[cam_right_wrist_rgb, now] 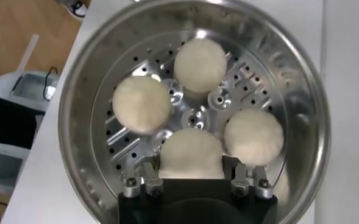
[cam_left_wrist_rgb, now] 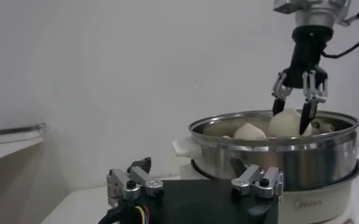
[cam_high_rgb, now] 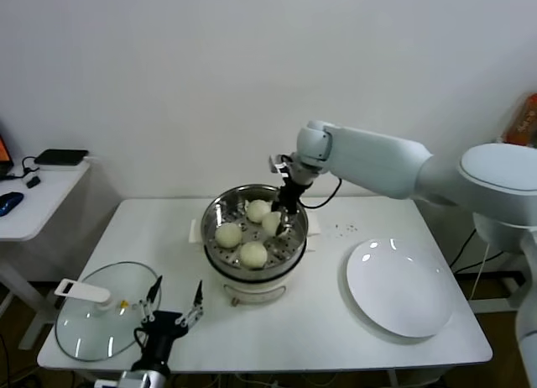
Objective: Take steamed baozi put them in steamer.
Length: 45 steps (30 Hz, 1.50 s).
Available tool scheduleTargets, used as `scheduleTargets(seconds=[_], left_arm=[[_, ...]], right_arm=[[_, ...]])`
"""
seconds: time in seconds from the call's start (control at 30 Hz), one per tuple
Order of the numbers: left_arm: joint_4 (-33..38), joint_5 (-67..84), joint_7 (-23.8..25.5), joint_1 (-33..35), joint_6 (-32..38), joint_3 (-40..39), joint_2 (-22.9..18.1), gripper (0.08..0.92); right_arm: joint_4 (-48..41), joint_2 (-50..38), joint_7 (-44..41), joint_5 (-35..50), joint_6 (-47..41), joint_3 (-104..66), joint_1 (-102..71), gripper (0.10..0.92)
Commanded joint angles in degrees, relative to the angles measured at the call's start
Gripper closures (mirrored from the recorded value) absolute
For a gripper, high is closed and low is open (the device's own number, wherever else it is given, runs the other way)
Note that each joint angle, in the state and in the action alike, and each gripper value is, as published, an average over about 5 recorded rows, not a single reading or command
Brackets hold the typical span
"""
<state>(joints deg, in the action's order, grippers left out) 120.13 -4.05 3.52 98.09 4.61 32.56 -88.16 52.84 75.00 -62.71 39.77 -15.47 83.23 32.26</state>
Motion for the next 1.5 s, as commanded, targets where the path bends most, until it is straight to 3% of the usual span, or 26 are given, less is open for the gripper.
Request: scheduleTargets(seconds=[0.03,0.83,1.1,1.5], left_arm=[[-0.1,0.1,0.0,-0.2,-0.1,0.2,0.0,0.177],[-0.4,0.7,0.0,-0.5,-0.2,0.6,0.0,0.177],[-0.2,0.5,0.0,-0.7,-0.4,0.6,0.0,0.177],[-0.1,0.1,0.3,-0.6,-0.3,0.5,0.2,0.177]], right_arm=[[-1.1,0.8,-0.1,-3.3,0.3,0.2,-2.0,0.364],[-1.2,0.3,0.3,-4.8,0.5,-0.4,-3.2,0.36],[-1.3,0.4,0.2,-4.2,0.6,-1.2,-2.4,0.224],[6.4,-7.0,1.6,0.1,1.1,-4.8,3.4,0.202]])
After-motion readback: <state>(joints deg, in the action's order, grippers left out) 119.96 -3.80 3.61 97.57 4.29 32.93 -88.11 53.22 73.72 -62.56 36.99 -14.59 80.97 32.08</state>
